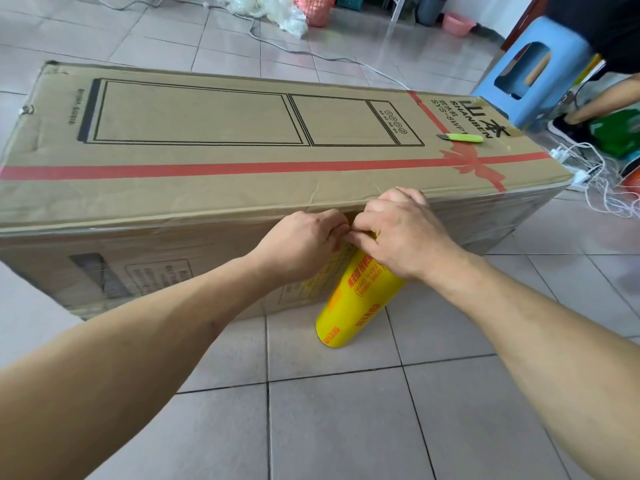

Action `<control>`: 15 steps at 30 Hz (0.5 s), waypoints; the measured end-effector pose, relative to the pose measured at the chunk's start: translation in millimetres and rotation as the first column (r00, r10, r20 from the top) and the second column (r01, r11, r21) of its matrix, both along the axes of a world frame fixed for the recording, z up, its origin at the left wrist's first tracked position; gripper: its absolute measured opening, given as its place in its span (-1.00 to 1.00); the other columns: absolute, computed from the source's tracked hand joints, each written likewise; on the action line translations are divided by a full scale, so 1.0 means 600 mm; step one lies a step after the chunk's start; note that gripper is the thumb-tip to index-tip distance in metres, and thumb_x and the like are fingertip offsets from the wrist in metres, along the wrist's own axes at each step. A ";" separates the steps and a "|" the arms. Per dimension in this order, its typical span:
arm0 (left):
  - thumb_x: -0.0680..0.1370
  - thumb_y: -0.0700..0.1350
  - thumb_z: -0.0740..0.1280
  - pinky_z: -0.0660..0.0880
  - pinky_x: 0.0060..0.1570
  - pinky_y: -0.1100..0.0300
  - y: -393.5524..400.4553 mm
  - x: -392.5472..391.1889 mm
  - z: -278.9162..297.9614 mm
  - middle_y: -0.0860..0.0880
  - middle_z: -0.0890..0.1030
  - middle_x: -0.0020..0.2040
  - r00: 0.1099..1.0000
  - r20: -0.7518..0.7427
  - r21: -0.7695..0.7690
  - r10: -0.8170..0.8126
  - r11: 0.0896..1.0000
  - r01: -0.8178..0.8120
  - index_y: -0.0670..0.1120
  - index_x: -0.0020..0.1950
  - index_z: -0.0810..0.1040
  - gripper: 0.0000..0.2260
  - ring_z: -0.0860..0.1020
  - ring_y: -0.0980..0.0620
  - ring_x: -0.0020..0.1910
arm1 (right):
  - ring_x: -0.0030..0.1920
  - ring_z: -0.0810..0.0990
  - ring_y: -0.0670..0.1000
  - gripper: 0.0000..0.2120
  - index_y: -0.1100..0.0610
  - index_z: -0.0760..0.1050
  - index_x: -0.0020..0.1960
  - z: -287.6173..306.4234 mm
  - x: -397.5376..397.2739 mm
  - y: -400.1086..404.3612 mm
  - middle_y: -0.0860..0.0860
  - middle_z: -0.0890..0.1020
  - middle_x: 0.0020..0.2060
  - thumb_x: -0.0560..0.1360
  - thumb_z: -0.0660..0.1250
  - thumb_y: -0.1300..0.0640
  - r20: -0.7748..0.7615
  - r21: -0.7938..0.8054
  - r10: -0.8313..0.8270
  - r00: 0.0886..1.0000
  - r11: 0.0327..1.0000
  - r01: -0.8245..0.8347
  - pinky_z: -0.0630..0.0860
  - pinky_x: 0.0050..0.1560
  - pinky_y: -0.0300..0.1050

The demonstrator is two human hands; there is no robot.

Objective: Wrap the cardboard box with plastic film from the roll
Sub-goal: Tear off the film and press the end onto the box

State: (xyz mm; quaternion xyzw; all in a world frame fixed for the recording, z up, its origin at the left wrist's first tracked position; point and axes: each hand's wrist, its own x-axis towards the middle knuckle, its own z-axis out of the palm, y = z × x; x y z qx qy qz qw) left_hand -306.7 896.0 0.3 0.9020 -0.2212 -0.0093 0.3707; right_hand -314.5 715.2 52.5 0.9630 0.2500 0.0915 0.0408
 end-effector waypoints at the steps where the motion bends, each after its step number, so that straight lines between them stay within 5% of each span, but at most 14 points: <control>1: 0.80 -0.09 0.24 0.59 0.07 -0.15 0.001 0.000 0.000 -0.22 0.76 0.00 1.000 -0.001 0.006 -0.007 1.000 0.007 -0.16 0.17 0.65 -0.78 0.67 -0.33 0.01 | -0.04 0.55 0.17 -0.63 0.04 0.64 -0.23 -0.002 -0.002 -0.003 -0.02 0.60 -0.26 0.51 0.19 -0.15 0.044 -0.001 0.038 0.998 0.999 -0.038 0.35 0.25 0.15; 15: 0.79 -0.08 0.28 0.47 0.04 -0.04 0.001 -0.005 -0.001 -0.16 0.77 0.04 0.999 -0.001 -0.005 0.037 0.999 -0.037 -0.14 0.19 0.69 -0.78 0.67 -0.28 0.03 | -0.18 0.54 0.18 -0.73 0.12 0.52 -0.30 0.006 0.015 -0.029 0.05 0.57 -0.31 0.53 0.26 0.05 0.038 -0.032 0.308 0.951 0.951 -0.307 0.46 -0.10 0.06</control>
